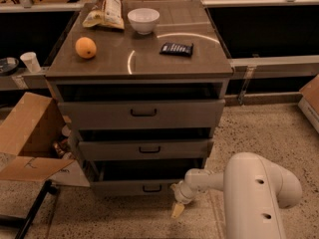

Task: Close bottom drawer

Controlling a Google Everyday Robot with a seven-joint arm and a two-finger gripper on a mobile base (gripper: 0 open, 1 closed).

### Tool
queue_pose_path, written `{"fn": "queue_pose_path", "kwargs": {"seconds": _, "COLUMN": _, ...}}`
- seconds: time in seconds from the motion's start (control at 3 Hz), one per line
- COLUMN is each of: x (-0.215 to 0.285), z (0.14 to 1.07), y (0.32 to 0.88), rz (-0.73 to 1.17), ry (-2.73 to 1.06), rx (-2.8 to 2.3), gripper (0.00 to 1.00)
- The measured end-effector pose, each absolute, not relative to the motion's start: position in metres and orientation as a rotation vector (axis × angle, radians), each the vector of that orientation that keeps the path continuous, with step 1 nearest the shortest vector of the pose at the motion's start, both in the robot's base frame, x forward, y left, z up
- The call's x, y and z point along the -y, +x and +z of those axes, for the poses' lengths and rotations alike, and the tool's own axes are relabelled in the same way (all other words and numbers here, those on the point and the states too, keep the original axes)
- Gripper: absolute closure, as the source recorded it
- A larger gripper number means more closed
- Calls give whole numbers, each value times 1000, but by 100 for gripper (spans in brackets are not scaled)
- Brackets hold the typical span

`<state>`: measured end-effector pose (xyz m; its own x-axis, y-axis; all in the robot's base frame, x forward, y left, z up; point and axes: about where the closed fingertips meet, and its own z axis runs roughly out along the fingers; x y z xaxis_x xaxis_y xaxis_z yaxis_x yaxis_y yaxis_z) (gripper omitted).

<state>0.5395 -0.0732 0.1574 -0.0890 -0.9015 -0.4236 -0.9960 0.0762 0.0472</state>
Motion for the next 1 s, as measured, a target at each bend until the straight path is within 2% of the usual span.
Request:
{"fn": "queue_pose_path", "kwargs": {"seconds": 0.33, "x": 76, "z": 161, "y": 578, "rz": 404, "ry": -1875, "rx": -2015, "gripper": 42}}
{"fn": "queue_pose_path", "kwargs": {"seconds": 0.67, "x": 79, "z": 160, "y": 609, "rz": 368, "ry": -1830, "rx": -1985, "gripper": 44}}
{"fn": "queue_pose_path", "kwargs": {"seconds": 1.0, "x": 82, "z": 160, "y": 612, "rz": 361, "ry": -1820, "rx": -1979, "gripper": 13}}
